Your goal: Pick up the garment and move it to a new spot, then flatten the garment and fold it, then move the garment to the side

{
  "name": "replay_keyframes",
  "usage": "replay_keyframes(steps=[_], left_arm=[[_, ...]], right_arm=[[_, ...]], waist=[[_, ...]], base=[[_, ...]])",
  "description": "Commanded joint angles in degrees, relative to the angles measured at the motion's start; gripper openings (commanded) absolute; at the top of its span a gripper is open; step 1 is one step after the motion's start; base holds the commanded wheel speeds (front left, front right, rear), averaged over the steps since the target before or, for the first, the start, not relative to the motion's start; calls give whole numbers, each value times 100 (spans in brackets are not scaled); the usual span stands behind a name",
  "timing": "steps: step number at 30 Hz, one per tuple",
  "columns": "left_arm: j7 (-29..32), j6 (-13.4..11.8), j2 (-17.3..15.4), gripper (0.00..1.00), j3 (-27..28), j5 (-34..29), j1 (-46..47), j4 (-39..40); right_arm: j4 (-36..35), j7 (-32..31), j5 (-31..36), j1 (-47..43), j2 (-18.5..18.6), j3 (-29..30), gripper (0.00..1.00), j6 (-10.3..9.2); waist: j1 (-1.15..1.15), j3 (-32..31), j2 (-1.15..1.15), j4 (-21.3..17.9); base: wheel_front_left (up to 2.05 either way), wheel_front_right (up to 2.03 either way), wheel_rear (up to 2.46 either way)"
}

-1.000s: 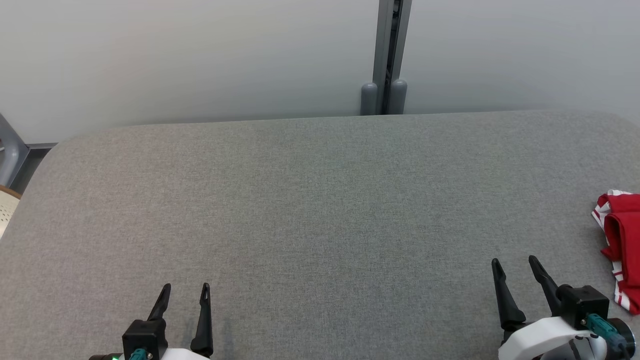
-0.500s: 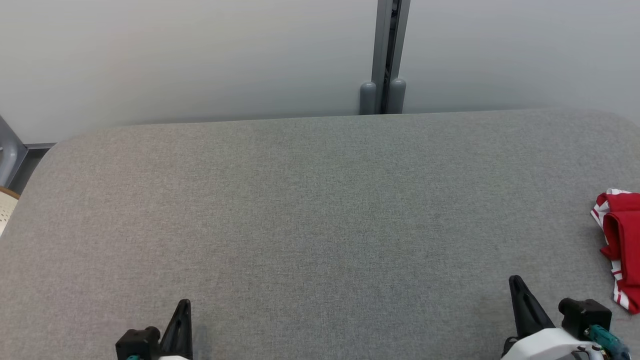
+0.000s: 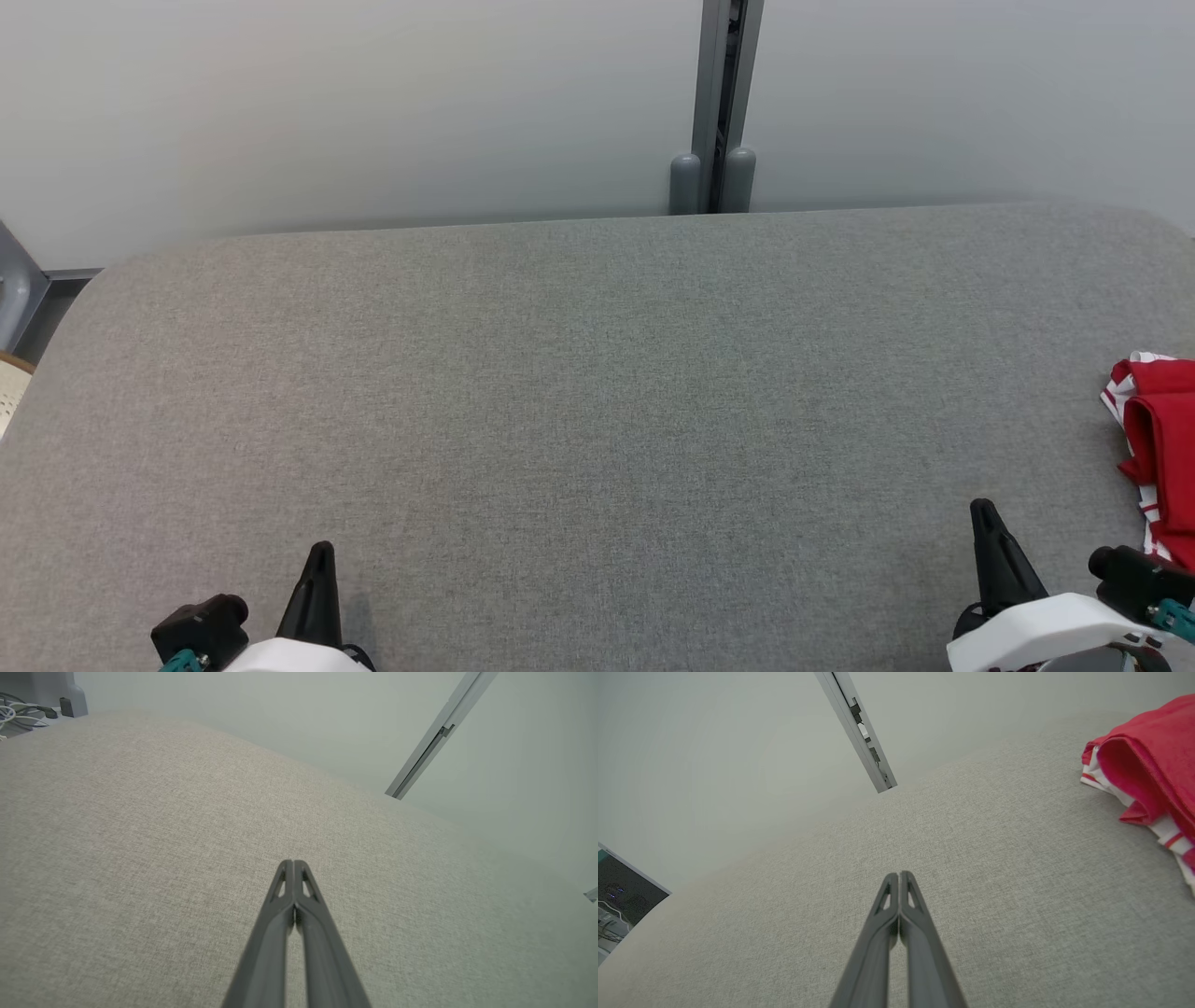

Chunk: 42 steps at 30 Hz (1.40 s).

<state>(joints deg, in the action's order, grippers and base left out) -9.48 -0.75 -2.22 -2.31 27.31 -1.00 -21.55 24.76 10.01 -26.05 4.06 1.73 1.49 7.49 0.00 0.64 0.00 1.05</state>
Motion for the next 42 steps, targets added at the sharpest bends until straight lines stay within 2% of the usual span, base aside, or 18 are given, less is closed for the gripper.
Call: replay_keyframes(steps=[1, 24, 42], left_arm=[[41, 50, -30, 0, 63, 254, 185, 121], [507, 293, -46, 0, 313, 2133, 367, 322], [823, 444, -56, 0, 482, 3378, 483, 452]], right_arm=[[-138, -63, -265, 117, 53, 37, 0, 1], [-433, -540, -2176, 163, 79, 176, 0, 1], [-625, -863, -3451, 189, 97, 276, 0, 1]], waist=[[0, -1, 0, -1], [0, -10, 0, -23], [0, -18, 0, -41]], base=[[0, 0, 0], [0, 0, 0], [0, 0, 0]])
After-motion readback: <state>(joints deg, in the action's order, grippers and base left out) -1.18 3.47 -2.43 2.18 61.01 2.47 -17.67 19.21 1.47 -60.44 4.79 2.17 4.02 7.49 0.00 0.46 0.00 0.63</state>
